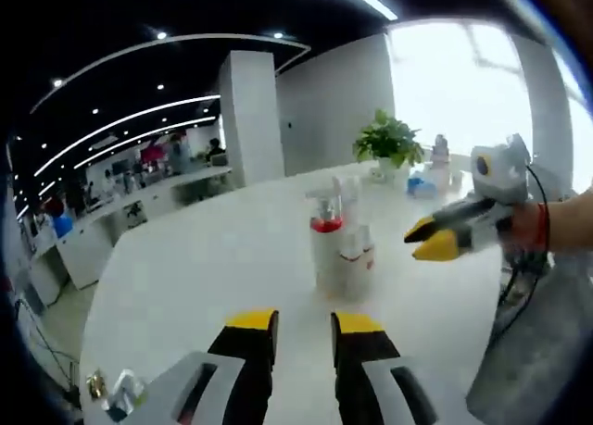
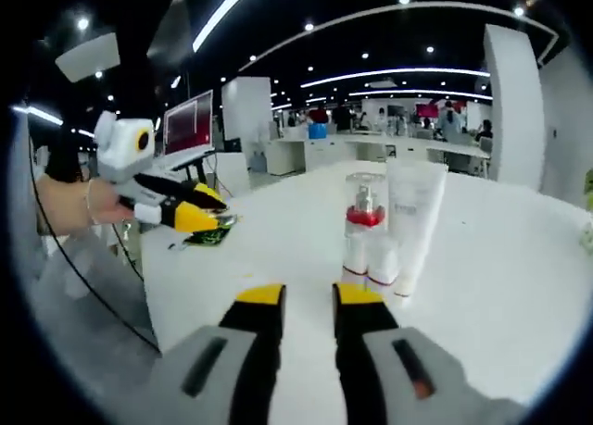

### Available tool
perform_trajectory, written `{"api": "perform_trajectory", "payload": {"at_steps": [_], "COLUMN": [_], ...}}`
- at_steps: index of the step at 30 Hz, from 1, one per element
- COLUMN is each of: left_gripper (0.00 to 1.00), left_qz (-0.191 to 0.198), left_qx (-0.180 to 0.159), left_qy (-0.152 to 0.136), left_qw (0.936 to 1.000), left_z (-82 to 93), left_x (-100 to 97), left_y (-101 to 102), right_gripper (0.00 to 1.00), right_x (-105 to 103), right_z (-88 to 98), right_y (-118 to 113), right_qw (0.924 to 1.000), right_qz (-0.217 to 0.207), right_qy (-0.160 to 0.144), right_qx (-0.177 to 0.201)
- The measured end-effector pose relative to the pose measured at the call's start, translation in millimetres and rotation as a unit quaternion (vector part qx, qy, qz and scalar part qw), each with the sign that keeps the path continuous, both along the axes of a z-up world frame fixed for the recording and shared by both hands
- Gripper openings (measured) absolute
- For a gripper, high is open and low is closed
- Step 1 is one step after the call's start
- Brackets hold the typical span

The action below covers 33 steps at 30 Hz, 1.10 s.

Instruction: Arrange the skincare products in the storage area until every visible bottle or jar stands upright without overlapping.

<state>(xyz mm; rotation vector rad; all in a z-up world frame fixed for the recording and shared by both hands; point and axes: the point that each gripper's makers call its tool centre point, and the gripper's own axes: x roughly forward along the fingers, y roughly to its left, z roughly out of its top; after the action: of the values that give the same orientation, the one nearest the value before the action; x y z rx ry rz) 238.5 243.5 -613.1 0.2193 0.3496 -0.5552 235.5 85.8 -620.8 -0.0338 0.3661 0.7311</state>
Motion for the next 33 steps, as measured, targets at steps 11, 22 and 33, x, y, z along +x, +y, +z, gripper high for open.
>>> {"api": "perform_trajectory", "payload": {"at_steps": [11, 22, 33], "left_gripper": [0.24, 0.24, 0.24], "left_qz": [0.076, 0.107, 0.124], "left_qx": [0.05, 0.054, 0.013], "left_qy": [-0.043, -0.05, -0.065], "left_qw": [0.9949, 0.9915, 0.9901], "left_z": [-13.0, -9.5, 28.7], "left_x": [-6.3, -1.4, -9.7], "left_y": [47, 63, 126], "right_gripper": [0.21, 0.21, 0.21], "right_x": [-23, -10, -13], "right_z": [-18.2, -20.4, -1.4], "right_y": [39, 34, 70], "right_qw": [0.9995, 0.9997, 0.998], "right_qz": [0.001, 0.002, 0.062], "right_qy": [0.028, 0.009, 0.009], "right_qx": [-0.014, -0.022, 0.004]}}
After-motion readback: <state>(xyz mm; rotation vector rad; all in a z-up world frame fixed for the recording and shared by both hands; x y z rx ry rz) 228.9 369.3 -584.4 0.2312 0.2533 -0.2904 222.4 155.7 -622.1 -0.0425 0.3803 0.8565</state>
